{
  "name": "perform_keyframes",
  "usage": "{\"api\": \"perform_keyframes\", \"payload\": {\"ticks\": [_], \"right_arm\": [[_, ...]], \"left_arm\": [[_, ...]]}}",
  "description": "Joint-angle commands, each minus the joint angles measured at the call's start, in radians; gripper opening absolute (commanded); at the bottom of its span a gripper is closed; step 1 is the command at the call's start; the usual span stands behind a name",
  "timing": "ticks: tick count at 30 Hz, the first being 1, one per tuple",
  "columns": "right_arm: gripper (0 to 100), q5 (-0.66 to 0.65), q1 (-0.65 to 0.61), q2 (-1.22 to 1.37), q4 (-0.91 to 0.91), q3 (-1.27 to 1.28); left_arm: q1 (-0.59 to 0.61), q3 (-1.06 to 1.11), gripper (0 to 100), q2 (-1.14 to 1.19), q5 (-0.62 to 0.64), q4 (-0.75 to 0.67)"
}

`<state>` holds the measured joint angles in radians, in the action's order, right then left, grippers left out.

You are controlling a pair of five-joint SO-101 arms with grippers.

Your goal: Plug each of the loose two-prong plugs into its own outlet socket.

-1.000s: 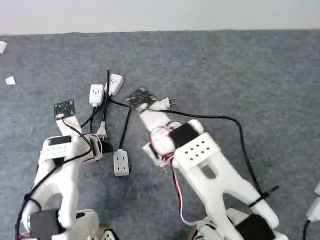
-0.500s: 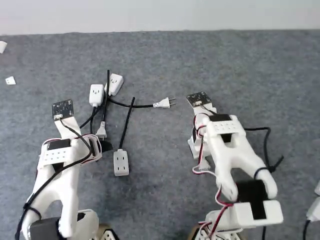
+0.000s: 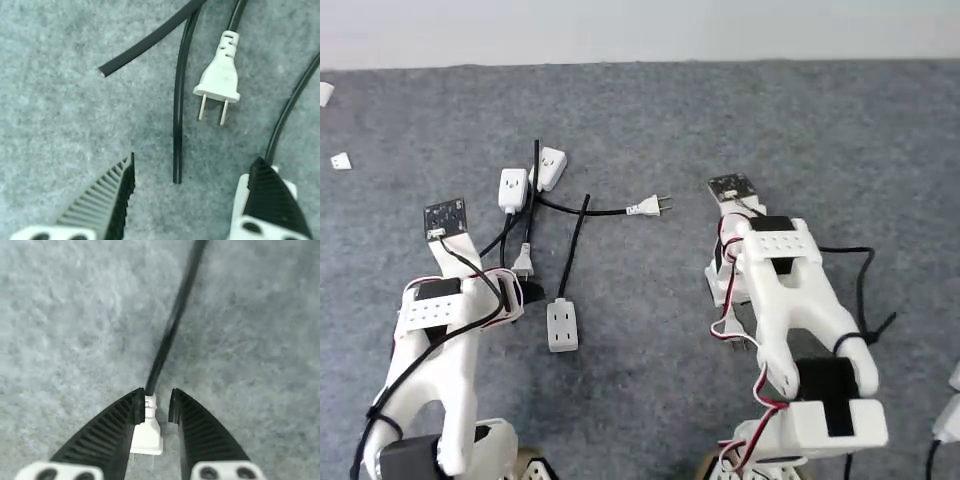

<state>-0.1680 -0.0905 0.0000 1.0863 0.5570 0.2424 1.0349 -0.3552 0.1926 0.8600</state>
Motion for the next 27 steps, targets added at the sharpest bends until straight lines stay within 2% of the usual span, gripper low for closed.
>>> {"api": "perform_keyframes", "payload": {"ticks": [1, 10, 27], "right_arm": [[12.8, 0.023, 0.024, -0.07, 0.015, 0.015], [15.1, 0.025, -0.03, -0.082, -0.033, 0.077], [15.1, 0.055, -0.033, -0.071, -0.064, 0.121]], "left_arm": [[0.002, -0.007, 34, -0.028, -0.009, -0.018], [0.003, -0.005, 34, -0.028, -0.009, -0.02], [0.003, -0.005, 34, -0.029, -0.011, -0.021]]}}
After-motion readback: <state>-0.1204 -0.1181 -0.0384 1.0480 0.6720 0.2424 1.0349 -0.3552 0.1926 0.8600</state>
